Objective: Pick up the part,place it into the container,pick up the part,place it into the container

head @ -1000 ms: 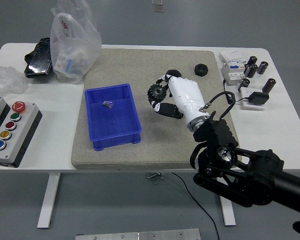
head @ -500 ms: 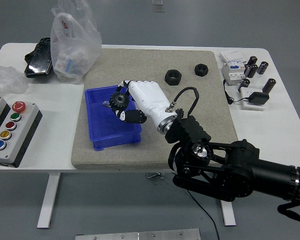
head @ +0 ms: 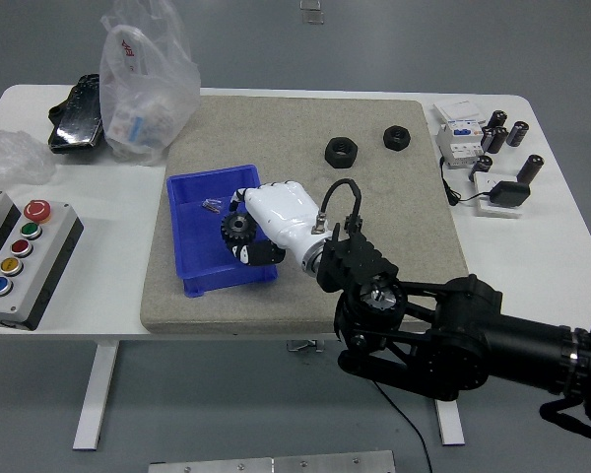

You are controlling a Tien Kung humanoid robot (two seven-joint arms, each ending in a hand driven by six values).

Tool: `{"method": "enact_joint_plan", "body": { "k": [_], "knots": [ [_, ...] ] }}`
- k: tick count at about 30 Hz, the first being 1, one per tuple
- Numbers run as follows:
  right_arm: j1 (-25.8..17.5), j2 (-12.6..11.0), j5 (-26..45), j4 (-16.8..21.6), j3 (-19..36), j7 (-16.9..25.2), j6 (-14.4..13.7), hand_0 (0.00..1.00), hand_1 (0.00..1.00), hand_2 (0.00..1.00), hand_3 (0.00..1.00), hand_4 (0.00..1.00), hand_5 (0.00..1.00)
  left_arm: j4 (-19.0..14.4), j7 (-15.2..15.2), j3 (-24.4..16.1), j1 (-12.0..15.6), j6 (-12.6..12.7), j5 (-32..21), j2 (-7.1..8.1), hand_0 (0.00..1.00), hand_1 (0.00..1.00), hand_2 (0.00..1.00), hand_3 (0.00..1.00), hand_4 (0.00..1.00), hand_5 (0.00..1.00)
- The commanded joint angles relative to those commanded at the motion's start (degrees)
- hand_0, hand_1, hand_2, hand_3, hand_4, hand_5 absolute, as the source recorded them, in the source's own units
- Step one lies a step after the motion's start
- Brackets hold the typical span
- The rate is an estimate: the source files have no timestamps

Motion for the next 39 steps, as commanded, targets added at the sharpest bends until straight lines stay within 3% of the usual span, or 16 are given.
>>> {"method": "enact_joint_plan", "body": {
  "k": [10, 11, 16, 17, 22, 23, 25, 31, 34, 35, 39],
  "knots": [
    [-1.4, 0.2, -0.1, -0.2, 0.5, 0.9, -2.4, 0.712, 0.749, 0.772, 0.769, 0.547, 0.251, 0.0, 0.1, -0.3, 0.0, 0.0, 0.2, 0.06, 0.791, 0.743, 0.702, 0.76, 0.844, 0.56],
    [-1.4, 0.2, -0.1, -0.2, 0.5, 1.1, -3.0, 0.712, 0.748, 0.773, 0.795, 0.652, 0.252, 0.0, 0.1, -0.3, 0.0, 0.0, 0.2, 0.03, 0.791, 0.743, 0.701, 0.761, 0.844, 0.56],
    [-1.7, 0.1, 0.0, -0.3, 0.1, 1.1, -4.1, 0.712, 0.748, 0.773, 0.795, 0.652, 0.252, 0.0, 0.0, -0.5, -0.1, 0.0, 0.5, -0.17, 0.791, 0.743, 0.701, 0.761, 0.844, 0.56],
    [-1.8, 0.1, 0.0, -0.3, 0.1, 1.0, -4.0, 0.705, 0.753, 0.788, 0.846, 0.939, 0.497, 0.0, 0.0, -0.5, -0.2, 0.0, 0.5, -0.18, 0.791, 0.743, 0.696, 0.761, 0.844, 0.559],
    [-2.0, 0.0, -0.7, -0.2, 0.2, 1.0, -3.7, 0.705, 0.753, 0.788, 0.846, 0.939, 0.497, 0.0, 0.0, -0.5, -0.2, 0.0, 0.8, -0.05, 0.791, 0.743, 0.696, 0.761, 0.844, 0.559],
    [-2.1, 0.0, -0.8, -0.1, 0.3, 0.9, -3.8, 0.709, 0.756, 0.8, 0.866, 0.998, 0.563, 0.0, 0.0, -0.5, -0.2, 0.0, 0.8, 0.01, 0.791, 0.743, 0.695, 0.761, 0.842, 0.558],
    [-2.3, -0.1, -1.4, 0.0, 0.5, 0.8, -4.2, 0.709, 0.756, 0.8, 0.866, 0.998, 0.563, 0.0, 0.0, -0.6, -0.3, 0.0, 0.8, 0.11, 0.791, 0.743, 0.695, 0.761, 0.842, 0.558],
    [-4.5, -1.1, -3.9, 0.8, 5.3, 0.5, -8.9, 0.673, 0.739, 0.78, 0.837, 0.994, 0.521, 0.0, -0.1, -0.7, -0.1, 0.1, 0.9, 0.11, 0.791, 0.742, 0.694, 0.761, 0.842, 0.558],
    [-6.0, -2.1, -5.2, -1.0, 9.1, -0.6, -10.5, 0.673, 0.739, 0.78, 0.837, 0.994, 0.521, 0.0, -0.1, -0.7, 0.2, 0.1, 0.9, -0.09, 0.791, 0.742, 0.694, 0.761, 0.842, 0.558],
    [-6.4, -2.5, -5.4, -1.9, 10.2, -0.9, -10.9, 0.554, 0.673, 0.747, 0.812, 0.947, 0.484, 0.0, -0.2, -0.7, 0.3, 0.1, 0.9, -0.17, 0.791, 0.742, 0.694, 0.761, 0.841, 0.558],
    [-7.9, -3.8, -5.1, -6.5, 13.9, -1.5, -12.3, 0.554, 0.673, 0.747, 0.812, 0.947, 0.484, 0.0, -0.2, -0.8, 0.6, 0.1, 0.9, -0.55, 0.791, 0.742, 0.694, 0.761, 0.841, 0.558]
  ]
}}
